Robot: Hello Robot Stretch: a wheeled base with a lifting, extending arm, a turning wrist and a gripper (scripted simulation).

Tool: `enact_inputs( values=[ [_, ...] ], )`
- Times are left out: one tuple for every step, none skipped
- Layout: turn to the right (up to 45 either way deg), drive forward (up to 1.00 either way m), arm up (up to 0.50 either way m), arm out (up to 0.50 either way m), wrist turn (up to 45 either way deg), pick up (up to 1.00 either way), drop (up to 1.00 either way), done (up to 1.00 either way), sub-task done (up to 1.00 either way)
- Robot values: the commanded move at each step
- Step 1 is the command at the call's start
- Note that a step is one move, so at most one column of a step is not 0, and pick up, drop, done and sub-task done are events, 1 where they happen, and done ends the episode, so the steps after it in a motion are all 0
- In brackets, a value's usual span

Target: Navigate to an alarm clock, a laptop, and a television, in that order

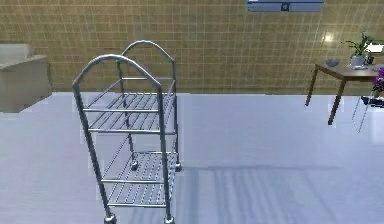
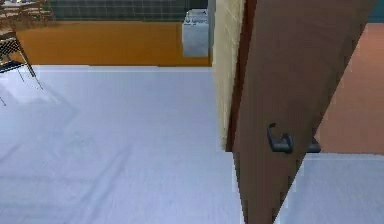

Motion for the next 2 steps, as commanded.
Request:
enact_inputs(
  values=[
    [-36.0, 0.0, 0.0, 0.0, 0.0, 0.0, 0.0, 0.0, 0.0],
    [0.0, 0.45, 0.0, 0.0, 0.0, 0.0, 0.0, 0.0, 0.0]
  ],
)
